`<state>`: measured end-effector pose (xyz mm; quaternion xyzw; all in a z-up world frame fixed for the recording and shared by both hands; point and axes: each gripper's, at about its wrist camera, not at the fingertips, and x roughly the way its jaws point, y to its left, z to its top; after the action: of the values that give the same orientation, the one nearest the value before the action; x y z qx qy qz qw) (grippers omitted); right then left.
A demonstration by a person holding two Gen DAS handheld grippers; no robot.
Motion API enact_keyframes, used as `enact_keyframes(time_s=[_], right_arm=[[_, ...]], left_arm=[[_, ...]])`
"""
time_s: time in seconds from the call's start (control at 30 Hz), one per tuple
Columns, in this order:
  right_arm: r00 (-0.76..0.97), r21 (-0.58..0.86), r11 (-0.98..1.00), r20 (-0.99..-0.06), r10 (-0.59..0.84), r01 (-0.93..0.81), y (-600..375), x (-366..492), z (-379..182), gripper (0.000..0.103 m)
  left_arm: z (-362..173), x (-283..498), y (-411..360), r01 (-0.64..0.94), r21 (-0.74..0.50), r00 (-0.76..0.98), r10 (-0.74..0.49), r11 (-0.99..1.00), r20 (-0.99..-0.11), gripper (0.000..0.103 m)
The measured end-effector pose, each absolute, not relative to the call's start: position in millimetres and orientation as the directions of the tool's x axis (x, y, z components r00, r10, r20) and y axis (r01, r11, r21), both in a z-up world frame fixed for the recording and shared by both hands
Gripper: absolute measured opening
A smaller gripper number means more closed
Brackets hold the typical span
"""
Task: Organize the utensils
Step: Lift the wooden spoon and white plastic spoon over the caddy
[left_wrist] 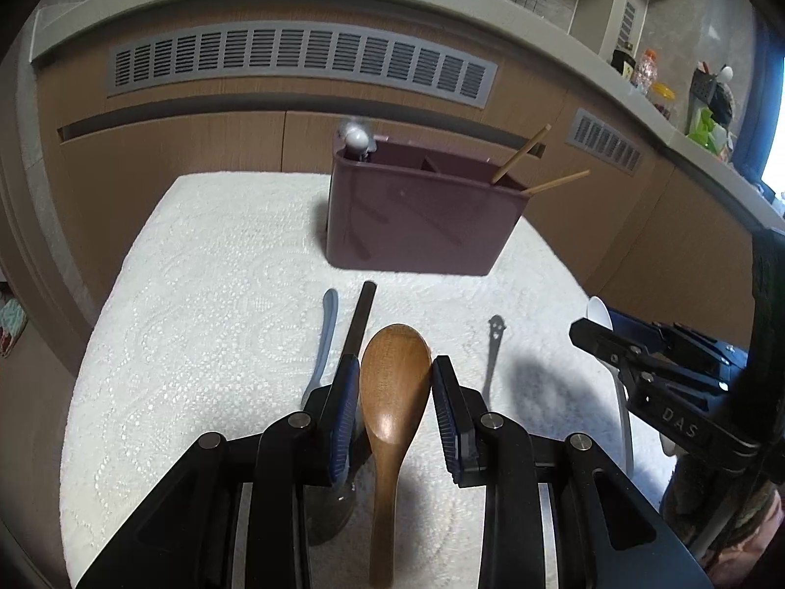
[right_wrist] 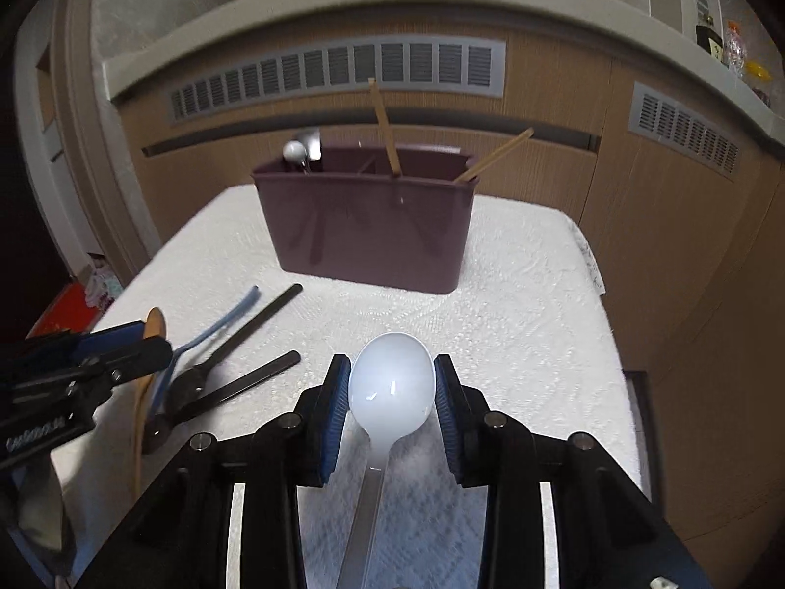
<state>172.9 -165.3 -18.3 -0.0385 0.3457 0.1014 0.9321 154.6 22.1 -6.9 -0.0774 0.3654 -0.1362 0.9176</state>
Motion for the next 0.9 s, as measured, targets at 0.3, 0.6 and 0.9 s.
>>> enact_keyframes(time_s=[0.3, 0.6, 0.9], right_arm=[[0.845, 0.019, 0.972, -0.490, 0.213, -0.235, -181.1, 156.4, 49.2, 0.031], [0.954, -0.006, 0.968, -0.169, 0.247, -0.252, -190.2, 186.6, 196.5, 0.032], [0.965, -0.052, 0.971, -0.129, 0.227, -0.235, -165.2, 232.1, 191.1, 0.032]], left_arm=[[84.4, 150.1, 18.5, 0.272, -0.209, 0.804, -0.341, 0.939, -0.487, 0.031], [208.8, 201.2, 24.2, 0.323, -0.179, 0.909, -0.357, 0.929, -0.214, 0.031], [181.9, 274.4, 21.1, 0.304, -0.201, 0.888, -0.354, 0.931, -0.293, 0.031]])
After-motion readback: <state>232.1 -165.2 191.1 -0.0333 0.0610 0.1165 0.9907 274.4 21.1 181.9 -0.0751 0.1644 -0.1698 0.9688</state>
